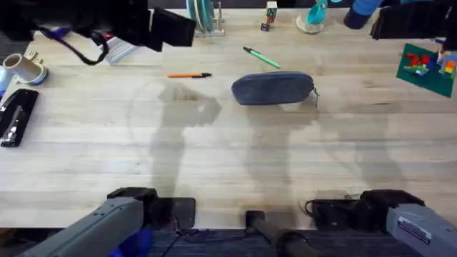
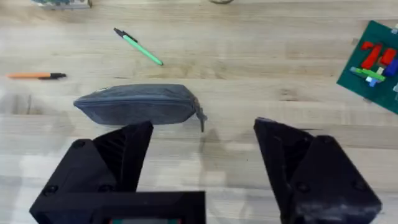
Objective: Unzip the bag, pick up the pens from the table one at a time and place them inside, then zip the bag closed.
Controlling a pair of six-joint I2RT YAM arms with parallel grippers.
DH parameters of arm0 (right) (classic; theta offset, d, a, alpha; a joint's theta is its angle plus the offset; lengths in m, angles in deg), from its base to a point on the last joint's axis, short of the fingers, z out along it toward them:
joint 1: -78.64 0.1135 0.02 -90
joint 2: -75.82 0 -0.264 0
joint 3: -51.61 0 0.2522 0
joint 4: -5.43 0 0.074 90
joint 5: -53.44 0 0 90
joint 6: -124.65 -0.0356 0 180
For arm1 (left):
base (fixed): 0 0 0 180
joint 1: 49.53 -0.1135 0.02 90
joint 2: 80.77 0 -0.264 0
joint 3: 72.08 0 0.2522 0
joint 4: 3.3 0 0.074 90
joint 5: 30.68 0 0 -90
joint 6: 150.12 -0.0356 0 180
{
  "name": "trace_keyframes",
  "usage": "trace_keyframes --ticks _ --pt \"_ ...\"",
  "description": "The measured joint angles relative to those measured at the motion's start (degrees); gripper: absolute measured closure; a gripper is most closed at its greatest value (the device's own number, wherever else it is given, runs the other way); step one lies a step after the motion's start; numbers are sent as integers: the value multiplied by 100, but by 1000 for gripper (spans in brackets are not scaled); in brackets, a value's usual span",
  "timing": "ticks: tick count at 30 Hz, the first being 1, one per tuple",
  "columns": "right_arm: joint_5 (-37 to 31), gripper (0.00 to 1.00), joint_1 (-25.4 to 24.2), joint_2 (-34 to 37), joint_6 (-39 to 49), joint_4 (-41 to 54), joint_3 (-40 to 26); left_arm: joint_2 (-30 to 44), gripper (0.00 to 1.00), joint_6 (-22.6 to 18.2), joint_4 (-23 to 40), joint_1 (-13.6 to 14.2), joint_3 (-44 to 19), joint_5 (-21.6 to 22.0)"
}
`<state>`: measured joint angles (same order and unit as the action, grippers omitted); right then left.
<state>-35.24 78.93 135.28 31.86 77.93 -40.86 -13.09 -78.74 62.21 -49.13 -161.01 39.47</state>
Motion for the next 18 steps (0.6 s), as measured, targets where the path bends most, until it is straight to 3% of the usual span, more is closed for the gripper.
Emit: trace_keyframes --ticks 5,10,15,18 --pt "-2 6 0 0 0 0 0 294 8 -797 -9 -23 0 -859" --pt "-2 6 0 0 0 0 0 481 7 -1684 22 -258 0 -1802" --pt "-2 6 0 0 0 0 0 737 8 -2731 385 -587 0 -2810" --pt "-2 5 0 1 0 0 0 998 8 -3566 835 -724 0 -3409"
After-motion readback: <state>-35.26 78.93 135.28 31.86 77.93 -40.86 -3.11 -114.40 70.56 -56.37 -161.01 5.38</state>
